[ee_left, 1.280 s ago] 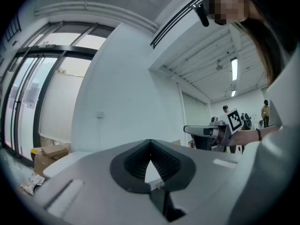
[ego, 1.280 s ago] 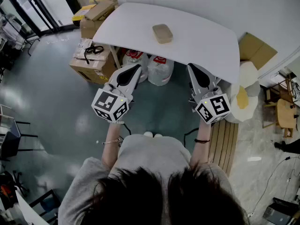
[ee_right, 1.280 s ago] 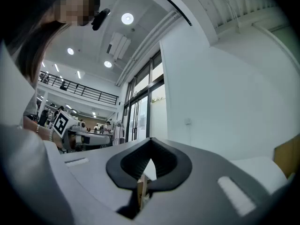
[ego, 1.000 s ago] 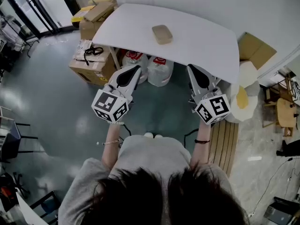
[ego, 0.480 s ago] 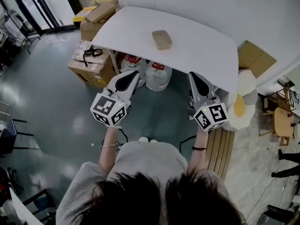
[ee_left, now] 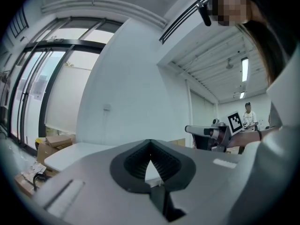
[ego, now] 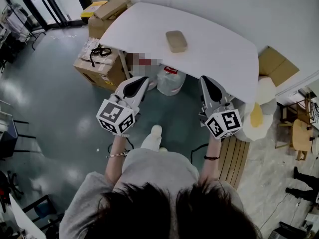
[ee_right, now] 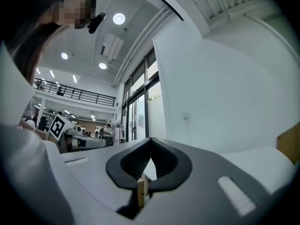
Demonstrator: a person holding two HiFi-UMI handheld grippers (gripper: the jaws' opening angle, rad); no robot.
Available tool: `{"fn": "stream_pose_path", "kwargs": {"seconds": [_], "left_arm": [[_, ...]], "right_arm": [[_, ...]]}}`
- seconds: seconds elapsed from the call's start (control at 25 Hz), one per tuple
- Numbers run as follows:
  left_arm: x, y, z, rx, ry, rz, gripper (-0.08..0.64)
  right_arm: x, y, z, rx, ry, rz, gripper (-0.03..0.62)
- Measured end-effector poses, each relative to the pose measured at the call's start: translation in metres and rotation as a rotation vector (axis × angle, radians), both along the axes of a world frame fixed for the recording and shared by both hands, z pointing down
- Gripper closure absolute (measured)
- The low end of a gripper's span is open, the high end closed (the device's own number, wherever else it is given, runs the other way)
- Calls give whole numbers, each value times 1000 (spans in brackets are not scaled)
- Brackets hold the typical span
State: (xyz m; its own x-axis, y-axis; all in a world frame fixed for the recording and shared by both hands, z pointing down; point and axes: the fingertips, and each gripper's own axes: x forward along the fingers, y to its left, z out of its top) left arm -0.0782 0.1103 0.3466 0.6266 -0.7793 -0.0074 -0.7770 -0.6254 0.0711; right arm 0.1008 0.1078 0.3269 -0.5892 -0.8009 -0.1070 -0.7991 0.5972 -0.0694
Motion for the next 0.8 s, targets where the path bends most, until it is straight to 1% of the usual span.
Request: {"fn": "stream_pose_path", "kwargs": {"seconds": [0.48, 0.8], "left_arm": [[-5, -79, 11, -19, 19, 29, 569], [-4, -121, 19, -41, 25, 57, 569]], "right_arm": [[-6, -79, 16, -21, -3, 39, 578], [-9, -121, 21, -40, -18, 60, 580]]}}
